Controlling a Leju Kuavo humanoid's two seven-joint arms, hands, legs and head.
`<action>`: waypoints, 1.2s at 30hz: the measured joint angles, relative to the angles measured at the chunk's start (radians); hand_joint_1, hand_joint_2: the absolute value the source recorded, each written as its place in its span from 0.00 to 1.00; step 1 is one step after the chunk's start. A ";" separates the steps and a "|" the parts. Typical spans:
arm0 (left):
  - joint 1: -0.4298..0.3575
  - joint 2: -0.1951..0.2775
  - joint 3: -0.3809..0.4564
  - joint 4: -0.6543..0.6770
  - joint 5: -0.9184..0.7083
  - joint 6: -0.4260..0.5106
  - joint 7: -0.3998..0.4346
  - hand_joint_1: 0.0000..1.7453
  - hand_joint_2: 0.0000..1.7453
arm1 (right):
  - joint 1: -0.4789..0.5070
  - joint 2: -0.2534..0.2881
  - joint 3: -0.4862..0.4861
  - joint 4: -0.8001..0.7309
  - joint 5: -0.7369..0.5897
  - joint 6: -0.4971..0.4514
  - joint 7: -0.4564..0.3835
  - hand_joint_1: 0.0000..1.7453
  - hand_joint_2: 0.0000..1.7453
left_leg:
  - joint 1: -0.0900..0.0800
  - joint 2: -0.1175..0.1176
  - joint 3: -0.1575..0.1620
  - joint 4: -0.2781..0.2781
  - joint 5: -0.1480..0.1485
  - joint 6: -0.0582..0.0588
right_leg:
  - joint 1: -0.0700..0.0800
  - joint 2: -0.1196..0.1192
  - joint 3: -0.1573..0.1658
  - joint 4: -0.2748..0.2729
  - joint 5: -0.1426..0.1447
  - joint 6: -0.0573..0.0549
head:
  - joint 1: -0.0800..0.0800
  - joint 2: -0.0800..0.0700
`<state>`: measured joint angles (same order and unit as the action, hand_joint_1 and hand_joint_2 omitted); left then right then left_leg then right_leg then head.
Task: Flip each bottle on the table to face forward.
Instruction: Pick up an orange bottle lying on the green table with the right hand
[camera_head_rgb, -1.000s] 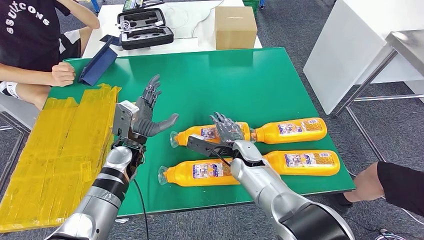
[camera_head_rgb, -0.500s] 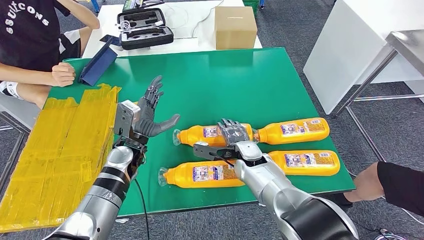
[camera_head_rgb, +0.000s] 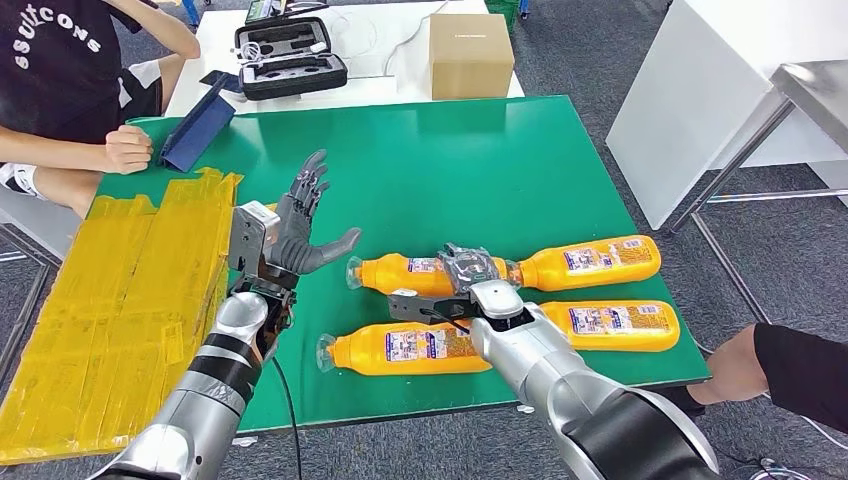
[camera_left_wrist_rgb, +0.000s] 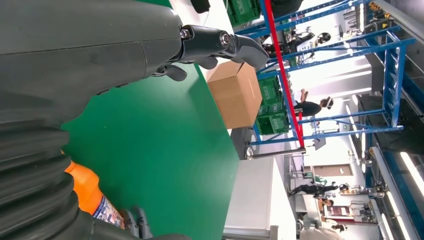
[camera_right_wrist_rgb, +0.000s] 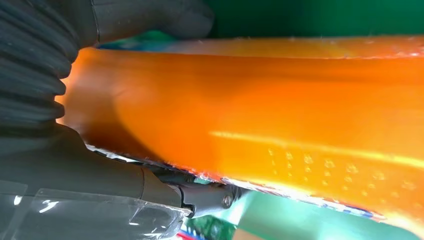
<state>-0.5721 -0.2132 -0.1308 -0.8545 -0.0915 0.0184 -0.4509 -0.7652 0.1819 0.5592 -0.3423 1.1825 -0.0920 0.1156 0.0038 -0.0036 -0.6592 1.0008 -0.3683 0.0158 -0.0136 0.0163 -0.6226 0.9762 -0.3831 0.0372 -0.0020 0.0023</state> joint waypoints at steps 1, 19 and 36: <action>0.000 0.000 0.000 0.000 0.000 -0.001 0.000 0.00 1.00 | 0.000 0.000 0.001 0.001 0.001 -0.004 0.000 0.95 1.00 | 0.000 0.000 0.000 0.000 0.000 0.000 | 0.000 0.000 0.000 0.000 0.000 0.000 | 0.000 0.000; 0.011 0.000 0.000 0.000 0.002 0.007 -0.001 0.00 1.00 | 0.029 0.001 -0.071 -0.001 -0.046 -0.333 -0.092 1.00 1.00 | 0.000 0.000 -0.002 0.000 0.000 0.000 | 0.000 0.000 -0.001 0.000 0.000 0.000 | 0.000 0.000; 0.002 0.000 -0.011 -0.003 0.038 -0.031 0.036 0.00 1.00 | 0.176 0.098 -0.489 -0.345 -0.258 -0.601 -0.657 1.00 1.00 | 0.000 0.000 -0.003 0.000 0.000 0.000 | 0.000 0.000 -0.003 0.000 0.000 0.000 | 0.000 0.000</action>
<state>-0.5706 -0.2136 -0.1414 -0.8574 -0.0538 -0.0127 -0.4149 -0.5897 0.2800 0.0701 -0.6872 0.9245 -0.6931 -0.5417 0.0038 -0.0039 -0.6622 1.0007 -0.3681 0.0159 -0.0136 0.0160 -0.6252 0.9764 -0.3831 0.0372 -0.0019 0.0023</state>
